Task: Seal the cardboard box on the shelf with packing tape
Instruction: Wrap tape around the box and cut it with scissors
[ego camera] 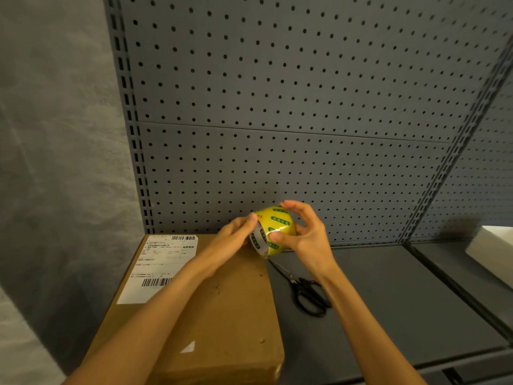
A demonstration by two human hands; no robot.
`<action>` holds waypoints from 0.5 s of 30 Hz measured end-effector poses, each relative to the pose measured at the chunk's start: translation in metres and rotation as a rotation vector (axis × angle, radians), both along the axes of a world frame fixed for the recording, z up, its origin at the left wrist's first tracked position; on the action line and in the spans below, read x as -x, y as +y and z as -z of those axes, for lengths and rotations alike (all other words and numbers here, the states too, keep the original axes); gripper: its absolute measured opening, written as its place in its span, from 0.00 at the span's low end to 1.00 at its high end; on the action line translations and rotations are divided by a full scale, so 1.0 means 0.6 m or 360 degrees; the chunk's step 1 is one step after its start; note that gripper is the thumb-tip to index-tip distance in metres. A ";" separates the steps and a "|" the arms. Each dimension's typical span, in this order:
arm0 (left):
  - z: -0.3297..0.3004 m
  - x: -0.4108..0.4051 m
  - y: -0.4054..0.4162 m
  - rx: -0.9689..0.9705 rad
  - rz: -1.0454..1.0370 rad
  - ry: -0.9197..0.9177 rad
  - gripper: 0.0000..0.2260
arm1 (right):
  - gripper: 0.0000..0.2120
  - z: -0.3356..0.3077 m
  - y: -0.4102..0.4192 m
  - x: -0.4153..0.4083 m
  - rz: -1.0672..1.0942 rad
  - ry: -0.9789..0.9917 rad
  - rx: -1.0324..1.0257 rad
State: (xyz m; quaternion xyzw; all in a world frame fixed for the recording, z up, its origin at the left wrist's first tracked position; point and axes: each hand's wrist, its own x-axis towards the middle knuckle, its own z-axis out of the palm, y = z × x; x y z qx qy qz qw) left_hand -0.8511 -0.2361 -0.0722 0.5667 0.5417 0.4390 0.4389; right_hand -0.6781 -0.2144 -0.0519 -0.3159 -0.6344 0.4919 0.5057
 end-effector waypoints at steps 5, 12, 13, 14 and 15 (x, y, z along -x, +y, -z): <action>-0.006 0.001 0.006 -0.0176 -0.0174 -0.0090 0.28 | 0.34 0.006 0.004 0.002 0.0025 -0.0015 0.0000; 0.008 0.007 0.007 -0.0574 -0.0325 0.0187 0.33 | 0.21 0.002 0.010 0.004 -0.0214 -0.0174 0.0208; 0.008 0.007 0.006 -0.0601 -0.0332 0.0234 0.35 | 0.17 0.000 0.010 0.003 -0.0227 -0.0160 0.0212; 0.008 0.007 0.006 -0.0632 -0.0333 0.0278 0.35 | 0.14 -0.001 0.010 0.002 -0.0228 -0.0124 0.0223; 0.007 0.006 0.004 -0.0665 -0.0328 0.0316 0.35 | 0.11 -0.001 0.012 0.001 -0.0221 -0.0091 0.0241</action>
